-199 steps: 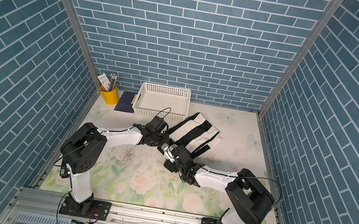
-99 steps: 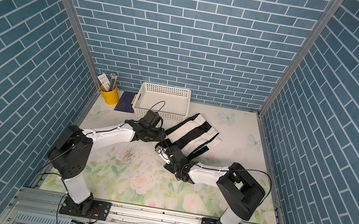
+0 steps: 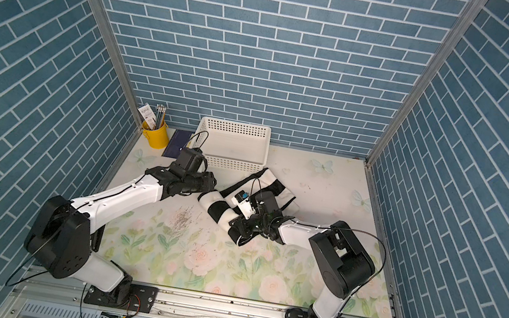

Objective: Roll up the pillowcase
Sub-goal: Roll the pillowcase at the center of the board.

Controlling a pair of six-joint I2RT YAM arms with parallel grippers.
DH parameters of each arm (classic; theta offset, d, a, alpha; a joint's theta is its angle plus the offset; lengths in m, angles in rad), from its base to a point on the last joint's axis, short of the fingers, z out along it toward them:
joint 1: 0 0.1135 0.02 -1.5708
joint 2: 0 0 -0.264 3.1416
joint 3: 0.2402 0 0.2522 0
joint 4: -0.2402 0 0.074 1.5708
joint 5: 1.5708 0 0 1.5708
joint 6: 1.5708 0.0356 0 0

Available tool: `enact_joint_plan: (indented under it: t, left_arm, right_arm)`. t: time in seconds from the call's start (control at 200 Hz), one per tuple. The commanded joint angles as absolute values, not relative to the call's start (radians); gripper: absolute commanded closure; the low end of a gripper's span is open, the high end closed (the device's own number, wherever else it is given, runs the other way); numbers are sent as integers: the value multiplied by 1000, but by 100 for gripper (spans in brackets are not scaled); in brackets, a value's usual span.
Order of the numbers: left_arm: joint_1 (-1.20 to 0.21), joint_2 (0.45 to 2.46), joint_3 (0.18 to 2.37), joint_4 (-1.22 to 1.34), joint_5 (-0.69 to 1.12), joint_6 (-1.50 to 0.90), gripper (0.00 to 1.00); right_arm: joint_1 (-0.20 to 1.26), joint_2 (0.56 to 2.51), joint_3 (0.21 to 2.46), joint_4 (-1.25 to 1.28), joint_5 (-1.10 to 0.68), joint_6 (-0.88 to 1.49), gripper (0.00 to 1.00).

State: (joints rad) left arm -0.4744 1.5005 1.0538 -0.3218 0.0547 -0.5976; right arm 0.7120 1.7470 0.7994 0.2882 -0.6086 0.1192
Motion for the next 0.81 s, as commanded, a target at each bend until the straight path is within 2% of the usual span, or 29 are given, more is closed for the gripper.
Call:
enact_joint_plan:
  t: [0.0,0.11,0.22,0.34,0.46,0.55,0.665,0.78,0.79,0.8]
  left_arm:
    - [-514,1511,1026,-286,87,-607,45]
    - [-565,1560,1025,-265,86,-613,45]
    - [-603,1620,1031,-246,82,-623,45]
    - [-628,1691,1045,-230,80,-634,46]
    - [-640,1770,1081,-232,78,-637,47]
    - [-644,1806,1101,-230,81,-638,47]
    - [-645,1820,1110,-225,84,-635,47]
    - [-645,1823,1114,-225,87,-630,47]
    - [-645,1824,1114,-225,87,-630,47]
    - [-644,1824,1115,-225,88,-630,48]
  right_arm:
    - [665,1840,794,295,-797,264,97]
    - [616,1904,788,348,-859,349,97]
    - [571,1903,737,438,-866,433,88]
    - [545,1873,699,475,-843,475,70]
    - [555,1792,697,398,-744,417,40]
    - [584,1676,706,293,-575,321,26]
    - [677,1525,726,166,-267,157,18]
    - [815,1430,707,155,47,-16,15]
    - [826,1428,705,157,68,-34,13]
    - [835,1426,704,158,86,-48,5]
